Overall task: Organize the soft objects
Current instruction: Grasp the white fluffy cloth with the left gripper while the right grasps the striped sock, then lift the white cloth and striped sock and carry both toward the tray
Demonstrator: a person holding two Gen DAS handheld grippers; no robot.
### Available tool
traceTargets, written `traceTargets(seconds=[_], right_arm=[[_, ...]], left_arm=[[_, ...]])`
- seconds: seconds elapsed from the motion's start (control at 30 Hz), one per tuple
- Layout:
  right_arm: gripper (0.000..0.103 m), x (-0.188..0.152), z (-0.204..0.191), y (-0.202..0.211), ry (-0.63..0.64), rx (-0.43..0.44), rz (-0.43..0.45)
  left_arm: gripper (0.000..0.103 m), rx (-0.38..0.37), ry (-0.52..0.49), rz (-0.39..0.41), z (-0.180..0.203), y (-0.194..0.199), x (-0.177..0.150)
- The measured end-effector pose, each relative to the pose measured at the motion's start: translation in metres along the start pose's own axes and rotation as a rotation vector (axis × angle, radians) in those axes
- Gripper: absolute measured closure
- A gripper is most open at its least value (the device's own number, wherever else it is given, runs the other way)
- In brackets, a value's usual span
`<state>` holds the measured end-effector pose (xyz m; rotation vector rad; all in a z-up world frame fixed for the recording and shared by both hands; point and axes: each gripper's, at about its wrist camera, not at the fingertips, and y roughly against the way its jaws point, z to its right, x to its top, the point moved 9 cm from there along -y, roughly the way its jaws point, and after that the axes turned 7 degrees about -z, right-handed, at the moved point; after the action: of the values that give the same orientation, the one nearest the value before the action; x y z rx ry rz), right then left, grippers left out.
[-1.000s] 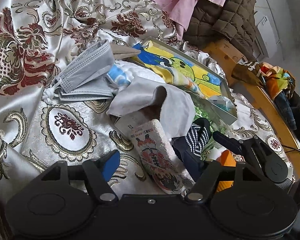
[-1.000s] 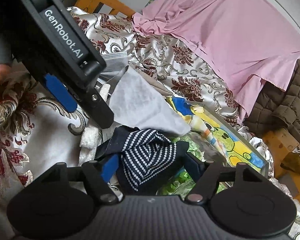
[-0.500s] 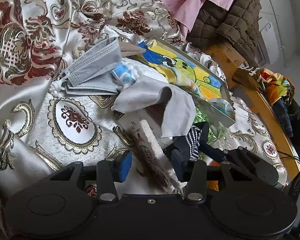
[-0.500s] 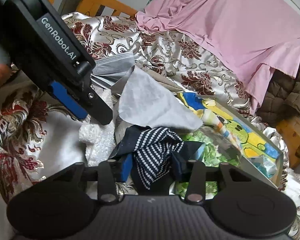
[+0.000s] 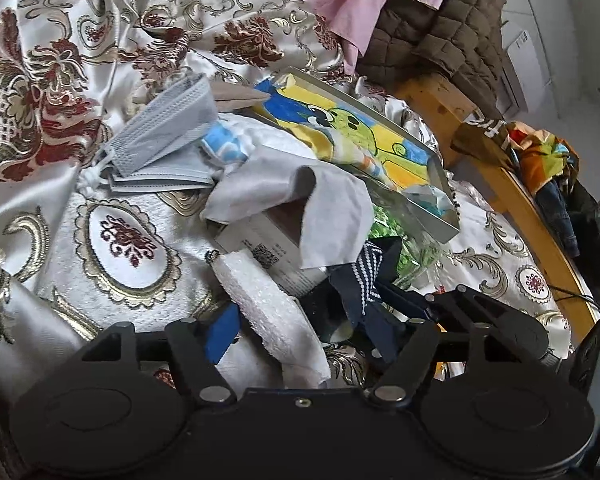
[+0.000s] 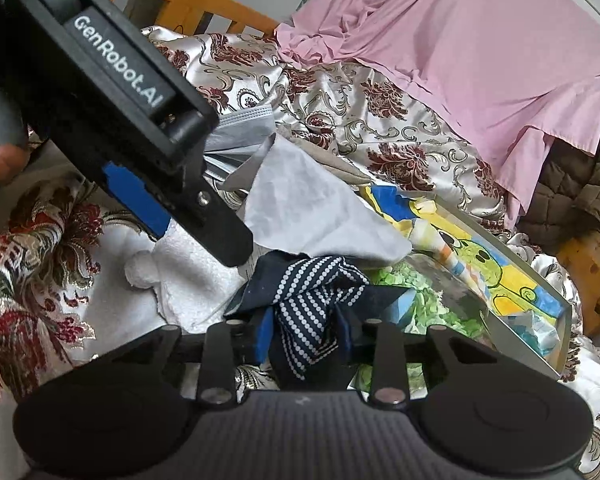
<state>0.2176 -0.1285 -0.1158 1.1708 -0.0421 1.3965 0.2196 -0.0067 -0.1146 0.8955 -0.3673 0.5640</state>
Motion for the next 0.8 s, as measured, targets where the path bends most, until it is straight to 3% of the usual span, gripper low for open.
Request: traceTargets(seconds=[0.23,0.3,0.6,0.8], right_arm=[[0.068,0.0,0.0,0.0,-0.004,0.002,-0.002],[0.073,0.0,0.0,0.0,-0.014,0.01,-0.001],[0.094,0.004,0.002,0.009,-0.036,0.031,0.013],[0.097,0.006,0.009,0.02,-0.068,-0.004,0.029]], left_arm=[[0.063,0.021,0.027,-0.004,-0.013,-0.003,-0.002],[0.073,0.021,0.034,0.001,-0.016,-0.004,-0.003],[0.076,0.007,0.022,0.03,-0.016,-0.006,-0.008],[0.087,0.003,0.003,0.069,-0.009,0.005,-0.008]])
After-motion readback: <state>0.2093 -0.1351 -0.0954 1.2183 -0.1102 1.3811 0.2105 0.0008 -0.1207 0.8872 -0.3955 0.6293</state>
